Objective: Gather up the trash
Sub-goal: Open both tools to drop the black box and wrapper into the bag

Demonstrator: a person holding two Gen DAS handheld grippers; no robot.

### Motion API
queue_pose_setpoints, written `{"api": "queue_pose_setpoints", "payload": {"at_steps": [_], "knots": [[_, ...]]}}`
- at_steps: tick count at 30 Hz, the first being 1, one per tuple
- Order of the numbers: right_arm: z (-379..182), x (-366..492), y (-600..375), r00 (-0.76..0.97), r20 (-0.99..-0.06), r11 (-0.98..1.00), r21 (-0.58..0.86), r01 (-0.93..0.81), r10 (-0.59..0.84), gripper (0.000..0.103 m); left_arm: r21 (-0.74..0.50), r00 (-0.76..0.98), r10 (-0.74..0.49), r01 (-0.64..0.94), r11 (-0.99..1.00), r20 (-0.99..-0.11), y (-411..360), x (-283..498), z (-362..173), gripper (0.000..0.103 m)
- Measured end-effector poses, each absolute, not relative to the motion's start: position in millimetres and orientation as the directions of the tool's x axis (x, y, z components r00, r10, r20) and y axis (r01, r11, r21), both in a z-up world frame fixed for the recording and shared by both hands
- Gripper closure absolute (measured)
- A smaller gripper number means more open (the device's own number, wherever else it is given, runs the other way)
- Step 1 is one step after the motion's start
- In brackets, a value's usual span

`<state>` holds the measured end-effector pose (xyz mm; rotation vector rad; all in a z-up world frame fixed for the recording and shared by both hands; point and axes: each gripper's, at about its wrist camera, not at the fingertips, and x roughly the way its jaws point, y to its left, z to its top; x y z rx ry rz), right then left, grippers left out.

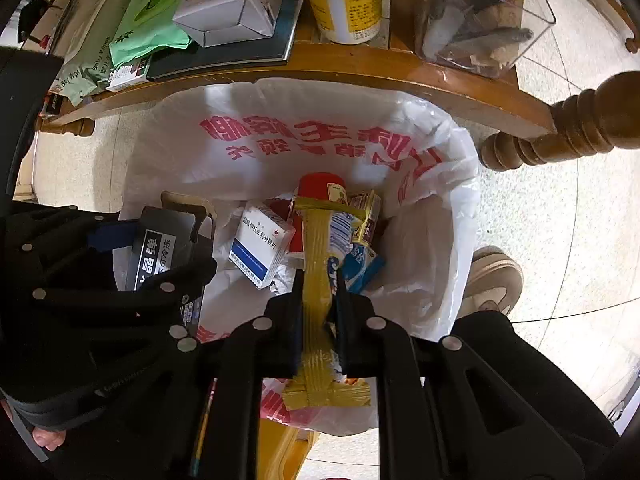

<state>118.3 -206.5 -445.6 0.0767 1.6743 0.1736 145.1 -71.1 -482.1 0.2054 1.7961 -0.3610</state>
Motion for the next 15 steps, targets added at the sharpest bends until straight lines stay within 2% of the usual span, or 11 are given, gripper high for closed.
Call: {"api": "queue_pose_setpoints", "payload": {"at_steps": [4,7,12,15], "knots": [[-447,118,-210,-0.115,-0.98,0.985,0.169,-0.04,0.163,0.089,-0.129,-0.253,-0.044,0.329,0.936,-0.967,-72,145,-482,0.046],[-448,119,-211,-0.115,-0.982,0.987,0.157,-0.032,0.152,0.083,-0.121,-0.264,-0.032,0.329,0.936,-0.964,-72,146,-483,0.045],[-448,120,-218,-0.11,-0.983,0.989,0.148,-0.003,0.147,0.069,-0.112,-0.272,-0.025,0.309,0.944,-0.962,-67,149,-482,0.041],[-448,121,-222,-0.112,-0.982,0.988,0.153,0.015,0.154,0.065,-0.108,-0.27,-0.024,0.302,0.947,-0.963,-67,150,-481,0.04]]}}
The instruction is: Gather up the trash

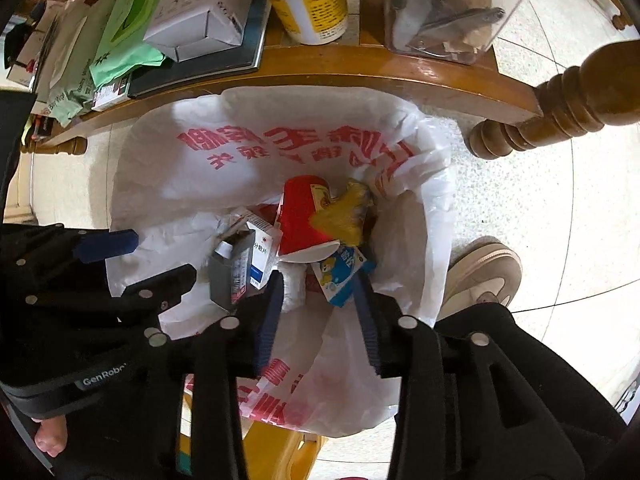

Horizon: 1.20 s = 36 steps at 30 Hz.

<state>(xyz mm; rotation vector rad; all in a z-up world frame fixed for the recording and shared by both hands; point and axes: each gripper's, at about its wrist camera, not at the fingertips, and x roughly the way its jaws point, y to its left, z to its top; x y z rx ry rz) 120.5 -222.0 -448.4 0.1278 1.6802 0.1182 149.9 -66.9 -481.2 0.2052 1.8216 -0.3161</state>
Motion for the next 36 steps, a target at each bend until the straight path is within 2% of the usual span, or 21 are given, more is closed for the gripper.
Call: {"api": "queue_pose_setpoints", "payload": {"at_steps": [16,23,25,27,34,36], "knots": [[-441,120,-224,-0.08,-0.99,0.993,0.118,0.006,0.118,0.06,-0.07,-0.243,0.007,0.306,0.949,-0.97,-70,147,-474,0.04],[-421,111,-225,-0.016,-0.996,0.996,0.087,0.015,0.087,0.044,-0.027,-0.177,0.024,0.283,0.959,-0.984,-65,141,-456,0.038],[-406,107,-224,0.034,-0.998,0.998,0.062,0.019,0.061,0.041,-0.001,-0.133,0.036,0.27,0.963,-0.99,-62,139,-444,0.031],[-389,101,-221,0.086,-0.996,0.999,0.034,0.011,0.033,0.035,0.029,-0.072,0.049,0.258,0.966,-0.996,-59,137,-429,0.029],[-310,69,-211,0.341,-0.937,0.997,-0.083,0.004,-0.08,0.029,0.049,0.127,0.023,0.203,0.978,-0.992,-51,121,-358,0.029],[-290,62,-209,0.398,-0.913,0.996,-0.093,0.015,-0.091,0.022,0.049,0.202,0.013,0.178,0.983,-0.979,-46,113,-331,0.029]]}}
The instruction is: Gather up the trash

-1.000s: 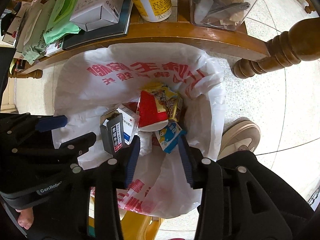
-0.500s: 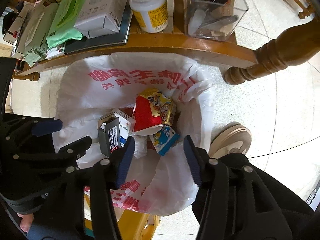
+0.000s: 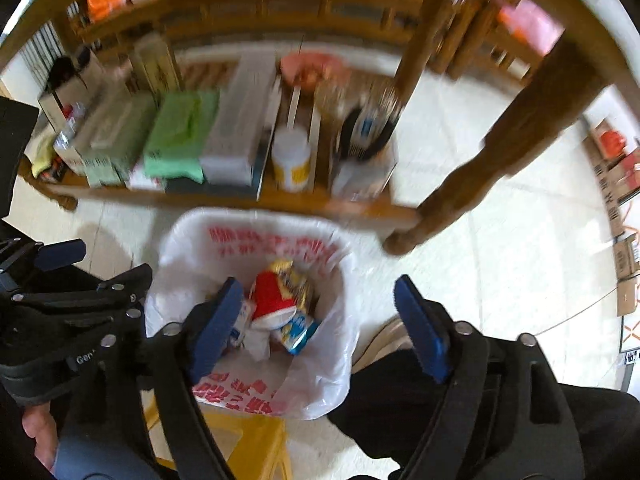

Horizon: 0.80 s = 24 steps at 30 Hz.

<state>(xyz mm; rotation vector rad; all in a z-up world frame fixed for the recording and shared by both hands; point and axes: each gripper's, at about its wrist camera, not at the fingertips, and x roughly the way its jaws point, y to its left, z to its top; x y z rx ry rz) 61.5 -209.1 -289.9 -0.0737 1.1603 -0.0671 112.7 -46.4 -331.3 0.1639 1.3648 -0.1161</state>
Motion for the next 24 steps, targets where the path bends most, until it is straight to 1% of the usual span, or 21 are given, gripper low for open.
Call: {"api": "queue_pose_setpoints", "payload": {"at_steps": [2,5,7,8,10,13,14,16,17,18,22,24], "knots": [[-267,48,-207,0.47,-0.877,0.994,-0.103,0.026,-0.104,0.017,0.053,0.27,0.009,0.156,0.986,-0.963,-43,105,-307,0.028],[-235,30,-204,0.557,-0.821,0.992,-0.115,0.051,-0.124,0.017,0.101,0.394,0.04,0.134,0.986,-0.918,-41,94,-267,0.025],[-213,20,-204,0.607,-0.785,0.992,-0.101,0.071,-0.123,0.017,0.135,0.464,0.065,0.118,0.984,-0.883,-41,85,-244,0.021],[-199,14,-205,0.634,-0.764,0.992,-0.093,0.081,-0.123,0.016,0.145,0.506,0.07,0.111,0.983,-0.86,-42,81,-229,0.021],[-175,3,-206,0.681,-0.721,0.992,-0.084,0.096,-0.127,0.016,0.143,0.556,0.061,0.105,0.984,-0.829,-41,74,-207,0.017],[-143,-10,-205,0.742,-0.657,0.991,-0.071,0.111,-0.13,0.013,0.137,0.625,0.048,0.095,0.986,-0.779,-40,64,-171,0.014],[-134,-15,-206,0.758,-0.639,0.991,-0.066,0.113,-0.128,0.013,0.131,0.661,0.039,0.09,0.987,-0.749,-39,59,-155,0.014],[-110,-28,-206,0.802,-0.582,0.99,-0.06,0.125,-0.136,0.01,0.122,0.714,0.035,0.072,0.99,-0.7,-36,50,-131,0.009],[-99,-32,-207,0.818,-0.556,0.989,-0.063,0.136,-0.148,0.007,0.117,0.729,0.032,0.066,0.991,-0.683,-35,46,-122,0.008],[-91,-35,-206,0.829,-0.538,0.988,-0.062,0.141,-0.152,0.006,0.103,0.746,0.023,0.061,0.993,-0.666,-33,42,-111,0.008],[-56,-51,-204,0.874,-0.462,0.988,-0.044,0.15,-0.154,0.006,0.038,0.792,-0.017,0.051,0.998,-0.611,-25,28,-74,0.008],[-44,-59,-201,0.892,-0.423,0.987,-0.043,0.157,-0.161,0.006,0.027,0.815,-0.019,0.043,0.999,-0.579,-21,20,-59,0.008]]}}
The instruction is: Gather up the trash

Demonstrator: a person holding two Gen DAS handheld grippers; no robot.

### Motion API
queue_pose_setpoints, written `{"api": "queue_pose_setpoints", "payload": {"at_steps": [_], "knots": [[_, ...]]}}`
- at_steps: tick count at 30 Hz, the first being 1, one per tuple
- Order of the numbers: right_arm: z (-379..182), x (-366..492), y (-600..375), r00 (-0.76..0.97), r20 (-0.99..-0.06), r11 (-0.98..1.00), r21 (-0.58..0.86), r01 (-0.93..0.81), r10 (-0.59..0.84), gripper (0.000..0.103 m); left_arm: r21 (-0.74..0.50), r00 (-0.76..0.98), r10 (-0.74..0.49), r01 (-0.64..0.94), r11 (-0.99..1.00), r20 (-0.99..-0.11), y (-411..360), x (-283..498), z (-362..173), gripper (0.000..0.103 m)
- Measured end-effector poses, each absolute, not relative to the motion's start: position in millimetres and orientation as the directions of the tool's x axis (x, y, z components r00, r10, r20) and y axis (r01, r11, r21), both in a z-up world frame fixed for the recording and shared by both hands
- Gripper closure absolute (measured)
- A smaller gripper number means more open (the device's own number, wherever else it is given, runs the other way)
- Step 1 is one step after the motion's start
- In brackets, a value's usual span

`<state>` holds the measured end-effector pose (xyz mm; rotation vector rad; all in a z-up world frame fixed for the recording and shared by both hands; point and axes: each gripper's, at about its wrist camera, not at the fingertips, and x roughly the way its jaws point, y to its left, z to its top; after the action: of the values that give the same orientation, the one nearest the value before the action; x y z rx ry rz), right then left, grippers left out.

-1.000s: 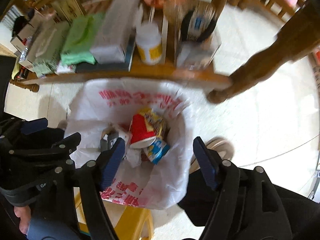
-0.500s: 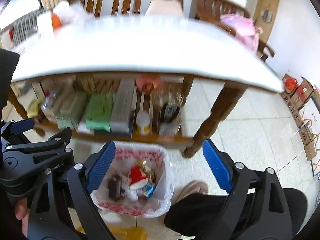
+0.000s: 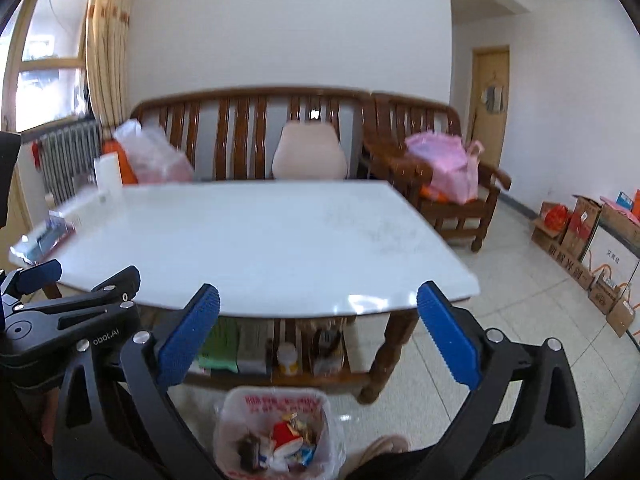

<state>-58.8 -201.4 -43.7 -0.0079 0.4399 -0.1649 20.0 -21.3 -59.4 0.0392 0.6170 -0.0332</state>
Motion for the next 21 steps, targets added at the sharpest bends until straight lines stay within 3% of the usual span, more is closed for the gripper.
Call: {"api": "queue_pose_setpoints", "payload": {"at_steps": [8,21], "knots": [[-14,-77,-197,0.922,-0.343,0.984,-0.061,0.17,-0.181,0.006,0.082,0.878,0.052,-0.014,0.997,-0.476,-18,-6,-21,0.008],[-5,-88,-188,0.92,-0.337,0.98,-0.086,0.181,-0.199,0.006,0.079,0.889,0.071,-0.04,0.996,-0.453,-12,-18,-11,0.008]]}}
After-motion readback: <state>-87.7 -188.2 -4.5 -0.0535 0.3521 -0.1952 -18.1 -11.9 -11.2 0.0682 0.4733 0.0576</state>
